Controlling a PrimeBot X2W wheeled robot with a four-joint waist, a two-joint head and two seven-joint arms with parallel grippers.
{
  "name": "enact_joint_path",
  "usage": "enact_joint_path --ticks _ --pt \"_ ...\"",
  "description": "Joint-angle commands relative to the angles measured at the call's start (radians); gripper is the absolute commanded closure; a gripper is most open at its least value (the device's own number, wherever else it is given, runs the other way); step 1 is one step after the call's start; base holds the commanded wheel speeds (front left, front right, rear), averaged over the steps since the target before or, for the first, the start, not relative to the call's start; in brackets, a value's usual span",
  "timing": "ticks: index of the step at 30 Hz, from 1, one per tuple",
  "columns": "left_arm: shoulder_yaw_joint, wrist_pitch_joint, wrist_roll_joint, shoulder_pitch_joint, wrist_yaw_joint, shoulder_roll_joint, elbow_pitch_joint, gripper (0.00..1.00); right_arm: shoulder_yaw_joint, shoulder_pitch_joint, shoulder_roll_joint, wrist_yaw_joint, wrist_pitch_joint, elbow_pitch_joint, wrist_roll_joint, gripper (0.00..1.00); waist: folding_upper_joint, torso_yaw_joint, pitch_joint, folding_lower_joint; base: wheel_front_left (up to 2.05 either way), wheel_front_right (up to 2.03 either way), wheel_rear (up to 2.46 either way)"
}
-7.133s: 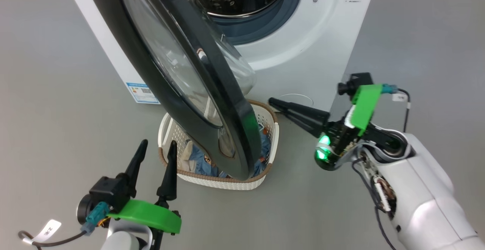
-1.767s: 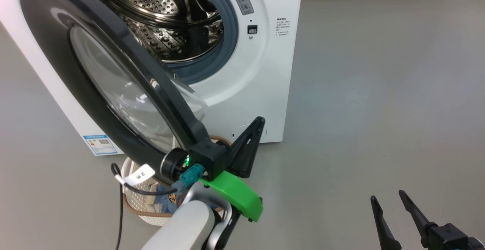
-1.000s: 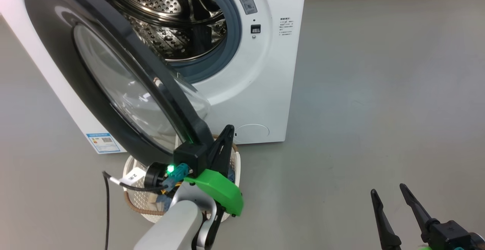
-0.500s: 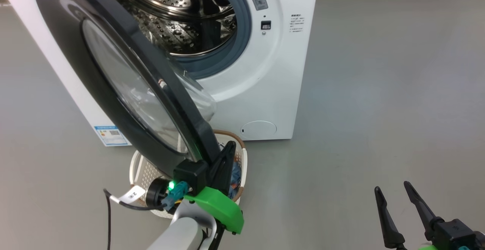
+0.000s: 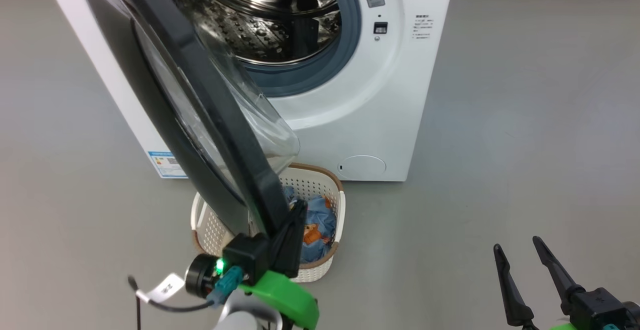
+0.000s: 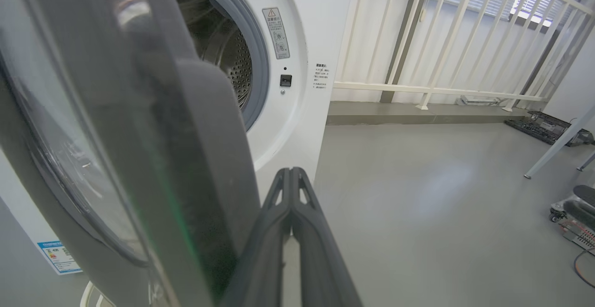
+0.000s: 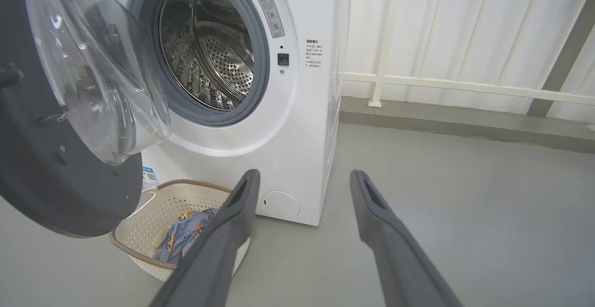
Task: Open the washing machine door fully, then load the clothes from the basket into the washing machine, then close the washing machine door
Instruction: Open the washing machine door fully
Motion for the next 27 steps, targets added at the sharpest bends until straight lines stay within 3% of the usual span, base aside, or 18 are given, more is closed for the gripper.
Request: enact_joint_path --ticks 1,14,27 --pt "0.048 -0.002 0.008 -0.01 0.028 0.051 -0.02 1.0 0.03 -0.028 -0.012 0.006 -0.006 -0.029 -0.005 0.0 0.0 0.008 -0.007 0.0 0.0 0.0 0.0" --pt "0.033 0.03 0.04 0.072 0.097 0.13 -0.148 1.0 0.035 -0.019 -0.011 0.006 -0.001 -0.029 -0.007 0.0 0.0 0.069 -0.025 0.0 0.0 0.0 0.0" --pt "0.051 0.039 0.031 0.093 0.123 0.162 -0.187 1.0 0.029 -0.018 -0.007 0.006 0.004 -0.035 -0.008 0.0 0.0 0.138 -0.021 0.0 0.0 0.0 0.0"
